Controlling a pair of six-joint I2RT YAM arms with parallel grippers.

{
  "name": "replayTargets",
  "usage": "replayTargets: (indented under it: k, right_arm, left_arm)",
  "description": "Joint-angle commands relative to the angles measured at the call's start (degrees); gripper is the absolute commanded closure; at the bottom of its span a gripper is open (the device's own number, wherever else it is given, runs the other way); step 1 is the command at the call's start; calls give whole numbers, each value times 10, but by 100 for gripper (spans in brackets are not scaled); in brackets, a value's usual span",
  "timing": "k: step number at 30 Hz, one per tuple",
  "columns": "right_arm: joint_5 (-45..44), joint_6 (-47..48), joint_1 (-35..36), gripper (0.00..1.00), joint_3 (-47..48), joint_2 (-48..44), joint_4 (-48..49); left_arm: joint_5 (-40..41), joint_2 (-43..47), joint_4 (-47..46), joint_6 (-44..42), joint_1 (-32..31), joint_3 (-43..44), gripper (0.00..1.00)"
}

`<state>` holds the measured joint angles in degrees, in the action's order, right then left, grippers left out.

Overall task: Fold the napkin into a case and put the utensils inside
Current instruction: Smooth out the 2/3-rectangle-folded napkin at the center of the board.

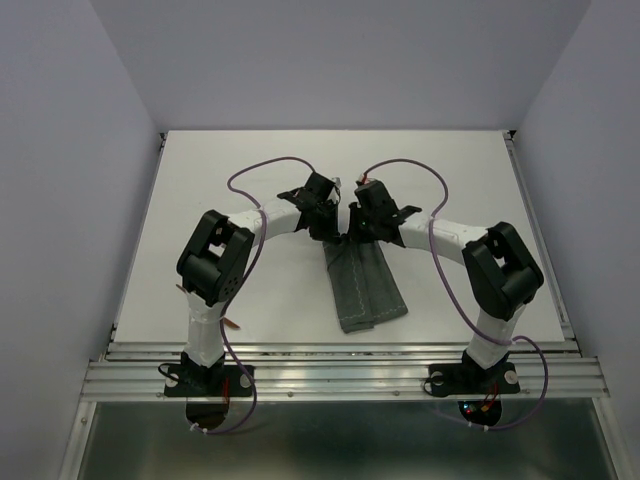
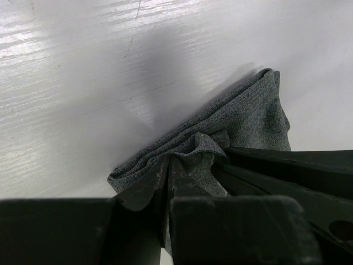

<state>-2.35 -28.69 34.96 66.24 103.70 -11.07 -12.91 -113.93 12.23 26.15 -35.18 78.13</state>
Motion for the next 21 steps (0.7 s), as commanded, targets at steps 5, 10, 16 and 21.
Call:
replayTargets:
  k: [5, 10, 16, 21]
  right_arm:
    - [-18, -1, 4, 80, 44, 13, 26]
    - [-20, -2, 4, 85, 50, 25, 25]
    - [-22, -2, 4, 85, 49, 30, 25]
    - [-35, -4, 4, 88, 48, 39, 25]
  left_arm:
    - [-11, 11, -6, -11, 0, 23, 88]
    - [-12, 14, -5, -12, 0, 23, 88]
    - [-11, 18, -5, -13, 0, 22, 88]
    - [-11, 24, -5, -13, 0, 19, 88]
